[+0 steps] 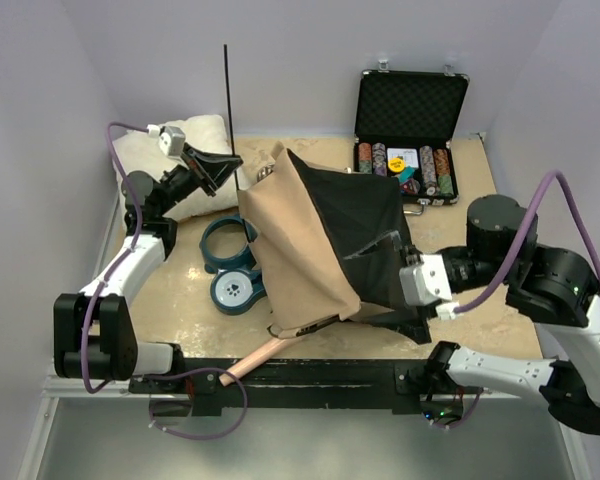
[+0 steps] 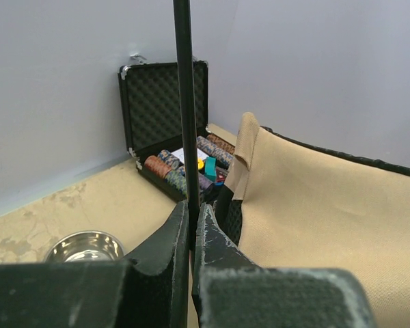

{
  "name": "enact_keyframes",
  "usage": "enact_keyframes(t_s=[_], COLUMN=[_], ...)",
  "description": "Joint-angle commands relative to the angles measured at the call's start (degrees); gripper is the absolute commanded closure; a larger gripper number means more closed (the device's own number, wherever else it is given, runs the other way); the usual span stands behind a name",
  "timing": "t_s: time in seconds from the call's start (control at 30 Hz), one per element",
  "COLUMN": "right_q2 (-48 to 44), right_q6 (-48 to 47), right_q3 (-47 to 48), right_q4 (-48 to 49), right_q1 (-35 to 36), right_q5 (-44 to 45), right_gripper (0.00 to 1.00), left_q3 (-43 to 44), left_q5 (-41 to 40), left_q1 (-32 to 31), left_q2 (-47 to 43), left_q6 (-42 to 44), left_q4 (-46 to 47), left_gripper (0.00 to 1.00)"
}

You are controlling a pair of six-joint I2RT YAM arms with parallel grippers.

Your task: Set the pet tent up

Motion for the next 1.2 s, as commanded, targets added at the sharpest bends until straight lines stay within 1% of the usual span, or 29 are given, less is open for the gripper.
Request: enact_keyframes(t_s=[0.0,0.03,0.07,0.17,0.23,0.27,0.3,0.37,0.4,0.43,0.47,0.53,0.57,0.67,0.77,0.83,0.93,1.0,1.03,1.07,1.17], right_q2=[2.7,3.9,5.3,11.5,15.8,17.9,20.5,25.4,27.8,29.8,31.7,34.7,35.8,39.4,41.5,41.4,41.5,41.3,41.1,40.9,41.1], right_q6=[19.5,20.7,23.2,37.1,41.2,41.8,42.3,46.7,47.4,46.2,44.7,40.1,39.5,36.9,36.7,35.5,33.3,32.0,31.2,31.0,31.6], right_q3=[7.7,9.3,11.2,17.7,22.1,23.5,24.7,26.3,26.3,26.7,26.6,26.9,26.2,25.0,22.6,20.2,16.8,14.7,13.3,12.2,11.6], right_q4=[14.0,16.4,19.5,29.8,33.0,34.5,35.2,35.8,35.6,34.4,33.8,32.0,32.3,31.5,31.9,32.5,32.4,32.0,32.1,32.4,33.5], right_q1=[-0.2,-0.1,-0.1,-0.2,-0.9,-2.1,-3.9,-11.6,-14.5,-17.3,-19.0,-20.6,-21.5,-22.0,-22.0,-22.0,-22.0,-22.0,-22.0,-22.0,-21.9], right_q5=[-10.3,-10.3,-8.3,5.5,18.9,21.9,22.3,18.3,14.6,10.8,8.8,5.1,2.8,-0.5,-2.6,-1.7,-2.7,-3.5,-4.0,-4.6,-4.8], right_gripper=[0.01,0.01,0.01,0.01,0.01,0.01,0.02,0.02,0.01,0.02,0.02,0.01,0.02,0.02,0.02,0.01,0.02,0.05,0.08,0.14,0.56], left_q3=[1.8,2.2,2.6,3.7,3.9,3.8,3.7,3.5,3.4,3.4,3.2,2.7,2.2,1.7,1.3,1.2,1.1,1.1,1.0,0.9,1.1], left_q5=[0.8,1.1,1.2,2.0,3.0,3.6,4.1,4.9,5.1,5.4,5.9,6.8,7.0,7.5,7.8,8.1,8.4,8.5,8.5,8.5,9.2], left_q1=[0.4,0.2,0.3,0.2,0.1,-0.1,-0.6,-1.3,-1.4,-1.5,-1.7,-1.7,-1.8,-2.0,-2.1,-2.1,-2.2,-2.2,-2.2,-2.2,-2.2], left_q2=[0.2,0.4,0.3,0.1,-0.5,-0.8,-1.2,-2.1,-2.7,-3.2,-3.5,-4.3,-4.8,-5.9,-7.0,-7.3,-7.8,-8.4,-8.6,-9.0,-9.9], left_q6=[4.3,4.5,4.9,5.3,6.2,6.8,7.4,9.1,9.9,10.3,10.5,11.0,11.7,12.5,12.9,12.9,12.9,13.2,13.6,13.9,13.9], left_q4=[0.8,0.8,0.8,0.4,0.1,0.1,-0.2,-0.6,-0.6,-0.6,-0.6,-0.4,-0.2,-0.2,-0.5,-0.6,-0.9,-1.3,-1.7,-2.0,-2.8], left_gripper=[1.00,1.00,1.00,1.00,1.00,1.00,1.00,1.00,1.00,1.00,1.00,1.00,1.00,1.00,1.00,1.00,1.00,1.00,1.00,1.00,1.00])
